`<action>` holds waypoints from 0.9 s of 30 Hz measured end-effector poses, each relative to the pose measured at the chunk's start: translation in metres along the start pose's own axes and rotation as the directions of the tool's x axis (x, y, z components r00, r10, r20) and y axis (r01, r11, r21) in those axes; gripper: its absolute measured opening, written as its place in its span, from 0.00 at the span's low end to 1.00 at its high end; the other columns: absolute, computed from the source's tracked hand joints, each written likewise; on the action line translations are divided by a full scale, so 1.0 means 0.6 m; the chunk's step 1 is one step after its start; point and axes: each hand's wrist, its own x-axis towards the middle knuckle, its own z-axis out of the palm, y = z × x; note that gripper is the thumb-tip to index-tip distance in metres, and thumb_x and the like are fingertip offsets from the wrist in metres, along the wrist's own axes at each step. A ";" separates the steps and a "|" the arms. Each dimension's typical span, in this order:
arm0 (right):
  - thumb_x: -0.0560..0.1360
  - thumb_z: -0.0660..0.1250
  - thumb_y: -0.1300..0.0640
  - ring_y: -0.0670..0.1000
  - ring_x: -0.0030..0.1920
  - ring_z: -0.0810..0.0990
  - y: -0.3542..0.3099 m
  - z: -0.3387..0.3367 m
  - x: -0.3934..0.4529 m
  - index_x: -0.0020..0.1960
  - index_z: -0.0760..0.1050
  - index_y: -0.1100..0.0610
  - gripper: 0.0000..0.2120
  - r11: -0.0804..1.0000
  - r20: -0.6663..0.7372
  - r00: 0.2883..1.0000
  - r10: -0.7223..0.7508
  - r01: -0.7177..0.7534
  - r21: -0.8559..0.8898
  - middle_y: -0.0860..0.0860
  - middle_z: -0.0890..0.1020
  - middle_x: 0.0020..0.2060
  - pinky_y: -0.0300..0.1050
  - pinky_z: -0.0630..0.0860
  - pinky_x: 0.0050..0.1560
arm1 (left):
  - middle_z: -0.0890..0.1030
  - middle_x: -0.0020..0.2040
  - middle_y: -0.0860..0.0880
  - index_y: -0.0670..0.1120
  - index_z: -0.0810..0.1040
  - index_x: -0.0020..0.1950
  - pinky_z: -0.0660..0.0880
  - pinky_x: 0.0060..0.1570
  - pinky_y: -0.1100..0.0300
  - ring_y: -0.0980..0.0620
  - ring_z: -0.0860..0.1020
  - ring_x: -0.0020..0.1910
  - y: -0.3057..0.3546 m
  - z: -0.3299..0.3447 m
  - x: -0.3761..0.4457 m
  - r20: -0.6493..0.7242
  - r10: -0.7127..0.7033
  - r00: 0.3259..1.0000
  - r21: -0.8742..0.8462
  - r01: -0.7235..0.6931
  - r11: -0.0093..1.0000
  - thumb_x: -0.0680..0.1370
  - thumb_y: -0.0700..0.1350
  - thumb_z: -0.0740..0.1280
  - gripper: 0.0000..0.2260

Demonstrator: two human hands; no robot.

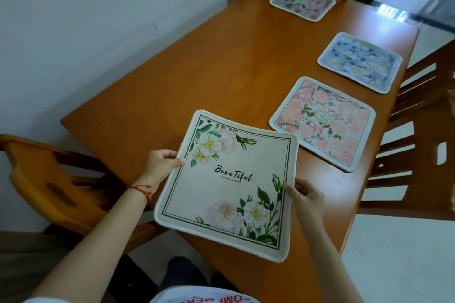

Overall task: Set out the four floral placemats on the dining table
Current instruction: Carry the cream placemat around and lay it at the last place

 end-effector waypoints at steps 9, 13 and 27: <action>0.71 0.69 0.61 0.54 0.43 0.81 -0.010 0.100 0.018 0.49 0.76 0.55 0.08 0.998 -0.037 0.997 0.061 -0.061 0.009 0.54 0.81 0.42 0.49 0.80 0.43 | 0.80 0.44 0.42 0.35 0.78 0.51 0.72 0.33 0.62 0.52 0.77 0.36 0.025 -0.060 0.093 0.045 -0.003 0.999 0.063 0.000 0.998 0.71 0.34 0.69 0.09; 0.71 0.69 0.61 0.52 0.42 0.81 -0.015 0.158 0.007 0.49 0.75 0.55 0.08 0.997 -0.092 0.993 0.079 -0.078 0.013 0.53 0.81 0.42 0.41 0.80 0.39 | 0.80 0.46 0.42 0.36 0.77 0.52 0.72 0.33 0.62 0.52 0.78 0.36 0.027 -0.096 0.145 0.109 -0.006 0.994 0.122 -0.007 0.993 0.71 0.35 0.69 0.11; 0.71 0.69 0.61 0.54 0.44 0.82 -0.022 0.321 -0.003 0.50 0.75 0.57 0.08 0.988 -0.212 0.966 0.148 -0.133 0.084 0.54 0.82 0.43 0.50 0.81 0.45 | 0.78 0.49 0.42 0.34 0.75 0.57 0.71 0.35 0.62 0.52 0.76 0.36 0.035 -0.191 0.275 0.204 0.025 0.979 0.209 -0.068 0.976 0.71 0.35 0.69 0.15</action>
